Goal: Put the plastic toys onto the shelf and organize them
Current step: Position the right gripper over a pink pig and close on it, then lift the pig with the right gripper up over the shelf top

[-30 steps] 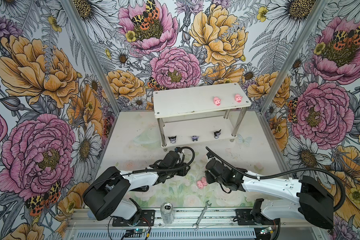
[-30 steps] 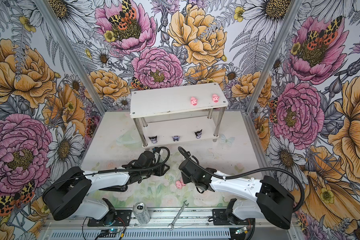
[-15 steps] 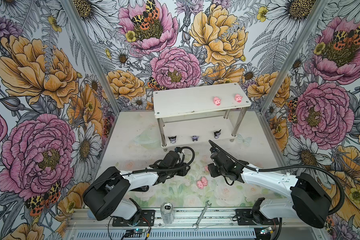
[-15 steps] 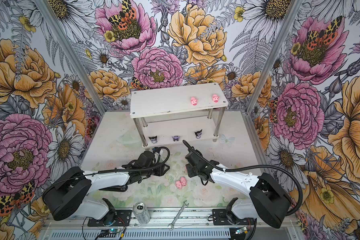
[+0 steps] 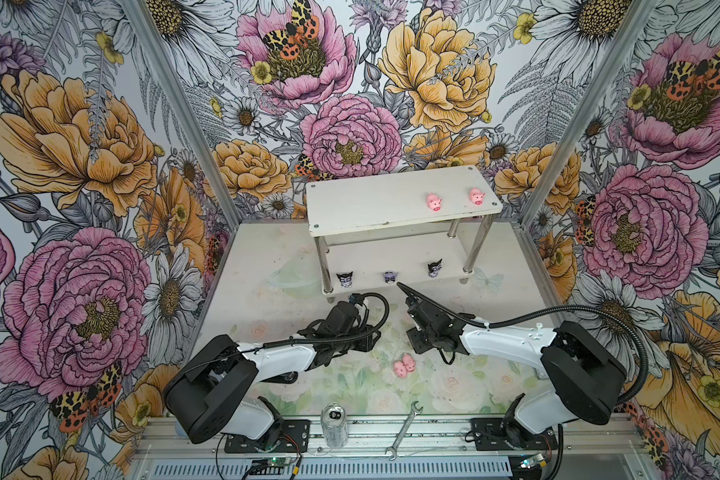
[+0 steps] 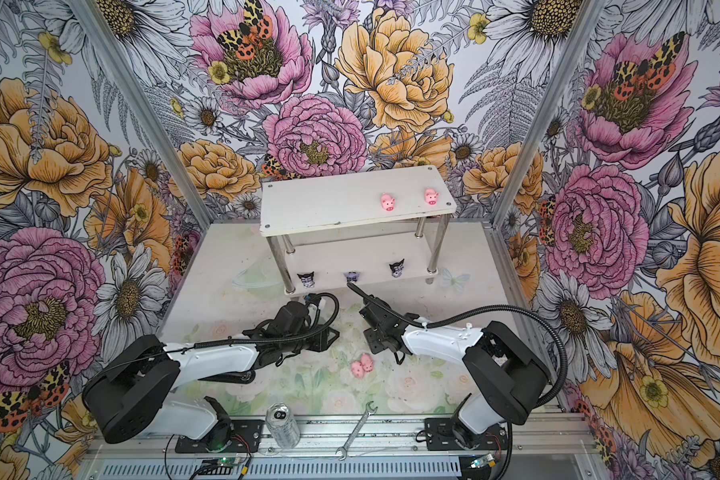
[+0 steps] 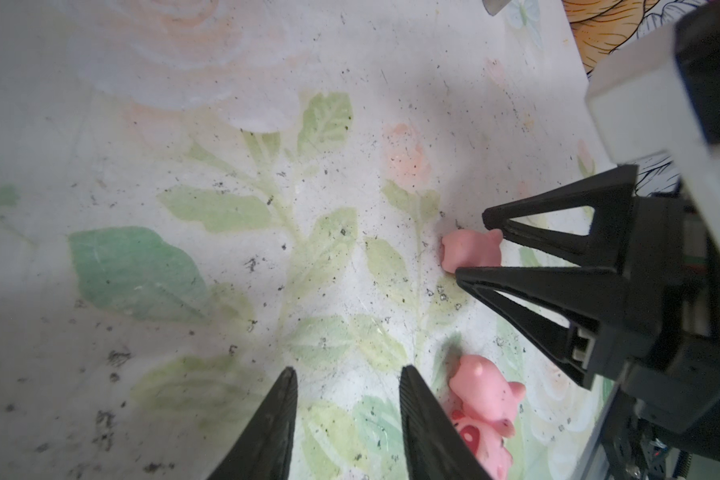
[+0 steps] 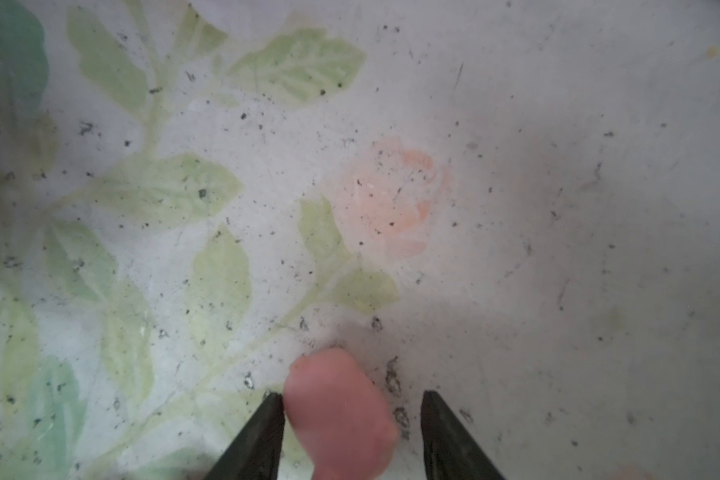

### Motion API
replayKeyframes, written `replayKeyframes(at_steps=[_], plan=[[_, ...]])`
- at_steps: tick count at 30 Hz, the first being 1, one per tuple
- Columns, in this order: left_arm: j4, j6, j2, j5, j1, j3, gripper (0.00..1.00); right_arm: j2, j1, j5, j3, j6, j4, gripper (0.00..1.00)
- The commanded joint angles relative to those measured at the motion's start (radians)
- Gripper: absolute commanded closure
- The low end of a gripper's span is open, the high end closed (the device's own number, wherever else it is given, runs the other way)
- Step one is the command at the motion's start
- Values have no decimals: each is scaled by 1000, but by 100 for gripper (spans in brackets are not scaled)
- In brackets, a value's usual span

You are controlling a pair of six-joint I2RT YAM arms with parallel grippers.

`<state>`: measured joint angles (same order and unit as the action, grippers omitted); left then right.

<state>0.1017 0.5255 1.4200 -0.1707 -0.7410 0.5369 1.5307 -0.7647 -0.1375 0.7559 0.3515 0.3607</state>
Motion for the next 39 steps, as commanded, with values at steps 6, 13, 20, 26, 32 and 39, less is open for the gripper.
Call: replayKeyframes(at_steps=[6,13,20,26,32,39], plan=[[6,-4,-24,-3,11,-1,57,38,18,-7,20,26,-44,63],[6,-7,-35,-10,19,-8,57,-51,28,-29,4,152,12,77],[14,-12,-55,-13,35,-26,57,-326,26,-32,152,165,279,80],[44,-5,-43,-30,35,-31,57,-371,24,-45,501,95,449,81],[49,3,-53,-30,35,-38,57,-153,21,-111,946,2,543,83],[49,5,-85,-12,35,-47,57,104,21,-140,1264,-34,547,83]])
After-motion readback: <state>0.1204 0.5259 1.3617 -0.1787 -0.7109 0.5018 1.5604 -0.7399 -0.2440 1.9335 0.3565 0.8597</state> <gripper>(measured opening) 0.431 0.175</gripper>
